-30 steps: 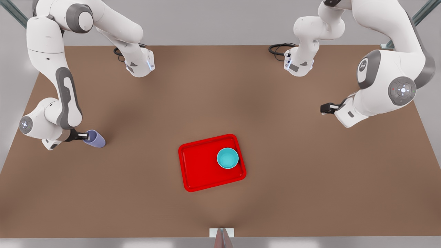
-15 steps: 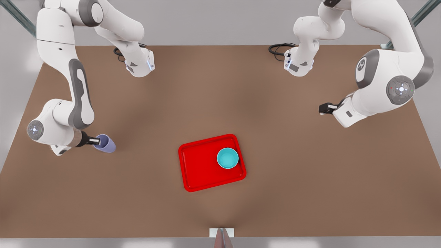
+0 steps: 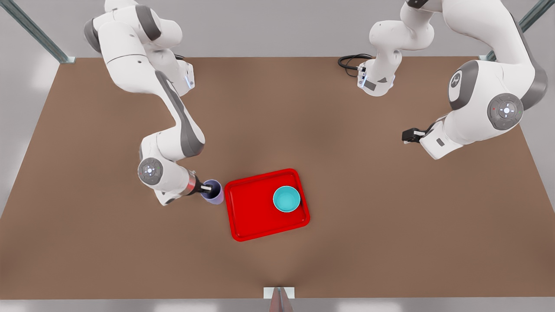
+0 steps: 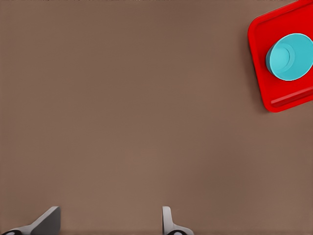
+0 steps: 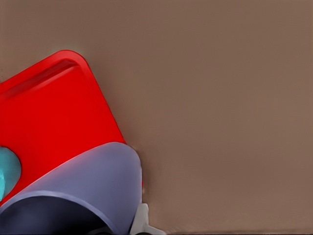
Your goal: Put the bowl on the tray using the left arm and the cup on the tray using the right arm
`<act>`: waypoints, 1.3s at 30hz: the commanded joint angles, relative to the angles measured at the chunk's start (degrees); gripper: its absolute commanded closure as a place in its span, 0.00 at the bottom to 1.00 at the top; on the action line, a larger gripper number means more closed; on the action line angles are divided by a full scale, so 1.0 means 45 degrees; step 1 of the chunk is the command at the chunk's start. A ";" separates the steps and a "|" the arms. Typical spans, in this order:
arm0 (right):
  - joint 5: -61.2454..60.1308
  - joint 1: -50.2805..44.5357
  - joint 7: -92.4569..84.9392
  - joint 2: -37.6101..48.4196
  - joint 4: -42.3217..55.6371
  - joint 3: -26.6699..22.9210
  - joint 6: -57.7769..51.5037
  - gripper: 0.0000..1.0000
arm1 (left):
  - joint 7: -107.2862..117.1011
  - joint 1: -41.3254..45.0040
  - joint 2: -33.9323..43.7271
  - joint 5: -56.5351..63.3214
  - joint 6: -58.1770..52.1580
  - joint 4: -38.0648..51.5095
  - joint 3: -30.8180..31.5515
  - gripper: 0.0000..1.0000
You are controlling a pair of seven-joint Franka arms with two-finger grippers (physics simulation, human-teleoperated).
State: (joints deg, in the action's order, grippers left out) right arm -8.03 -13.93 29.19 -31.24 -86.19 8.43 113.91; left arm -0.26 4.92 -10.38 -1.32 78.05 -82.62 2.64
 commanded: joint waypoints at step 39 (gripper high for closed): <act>0.0554 -0.2138 0.1736 -0.3839 0.2552 -0.0018 0.1972 0.00 | 0.0039 0.0000 -0.0233 0.0176 0.0020 0.0195 -0.0019 0.00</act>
State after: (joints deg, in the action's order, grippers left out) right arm -5.61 -23.55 37.07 -48.45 -74.63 8.35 122.73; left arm -0.09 4.94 -11.43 -0.56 78.13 -81.74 2.48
